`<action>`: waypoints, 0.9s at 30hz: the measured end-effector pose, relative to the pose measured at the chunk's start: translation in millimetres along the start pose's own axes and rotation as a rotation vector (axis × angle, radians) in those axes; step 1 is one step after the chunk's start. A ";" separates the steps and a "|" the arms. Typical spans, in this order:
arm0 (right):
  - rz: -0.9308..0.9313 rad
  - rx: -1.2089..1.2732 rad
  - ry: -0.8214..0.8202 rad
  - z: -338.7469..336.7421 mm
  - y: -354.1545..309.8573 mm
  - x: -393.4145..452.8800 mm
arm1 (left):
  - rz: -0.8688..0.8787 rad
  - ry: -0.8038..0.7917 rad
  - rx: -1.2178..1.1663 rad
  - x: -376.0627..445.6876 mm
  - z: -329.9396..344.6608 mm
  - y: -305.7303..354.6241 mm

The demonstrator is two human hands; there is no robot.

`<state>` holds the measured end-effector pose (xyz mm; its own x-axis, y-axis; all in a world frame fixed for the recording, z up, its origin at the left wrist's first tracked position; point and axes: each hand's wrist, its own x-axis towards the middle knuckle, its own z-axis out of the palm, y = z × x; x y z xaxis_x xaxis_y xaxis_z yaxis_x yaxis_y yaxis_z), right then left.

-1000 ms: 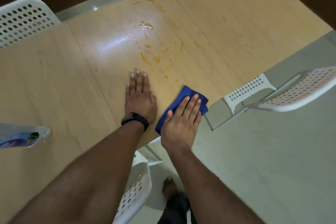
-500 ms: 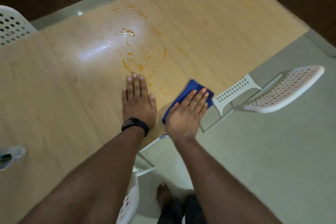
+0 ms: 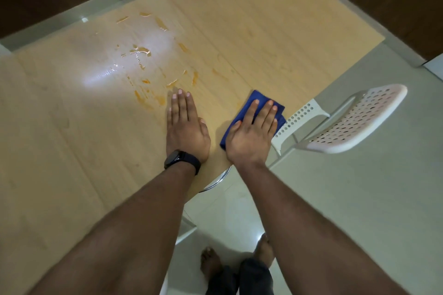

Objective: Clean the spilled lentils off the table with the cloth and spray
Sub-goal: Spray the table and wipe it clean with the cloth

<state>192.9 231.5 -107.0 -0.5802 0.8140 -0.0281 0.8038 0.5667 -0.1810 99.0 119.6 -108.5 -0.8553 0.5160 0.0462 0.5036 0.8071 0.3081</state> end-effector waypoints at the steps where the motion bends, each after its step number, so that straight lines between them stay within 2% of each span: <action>1: -0.029 0.000 -0.005 -1.6 -3.7 -12.8 | -0.003 0.000 0.009 0.3 -0.5 1.7; 6: -0.140 0.030 -0.078 -6.7 -11.1 -60.9 | -0.016 -0.029 0.055 2.2 -4.0 4.1; 10: -0.040 0.055 -0.004 -11.5 9.6 -7.2 | -0.014 -0.028 0.061 4.6 -4.0 5.4; 13: -0.001 0.031 -0.064 -14.2 14.5 39.7 | -0.026 -0.035 0.067 5.6 -2.2 2.8; 16: -0.129 0.024 -0.056 -14.0 16.4 38.3 | -0.048 -0.051 0.048 3.6 -3.0 3.4; 21: -0.495 0.061 -0.132 -24.1 55.7 23.9 | -0.080 -0.067 0.012 6.1 -4.1 5.6; 27: -0.613 -0.024 -0.127 -25.7 60.2 85.2 | -0.157 -0.022 -0.076 35.0 -10.8 17.2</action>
<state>195.2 338.3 -95.1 -0.9468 0.3190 -0.0432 0.3215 0.9298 -0.1793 76.4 148.4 -91.3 -0.9195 0.3920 -0.0290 0.3524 0.8547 0.3812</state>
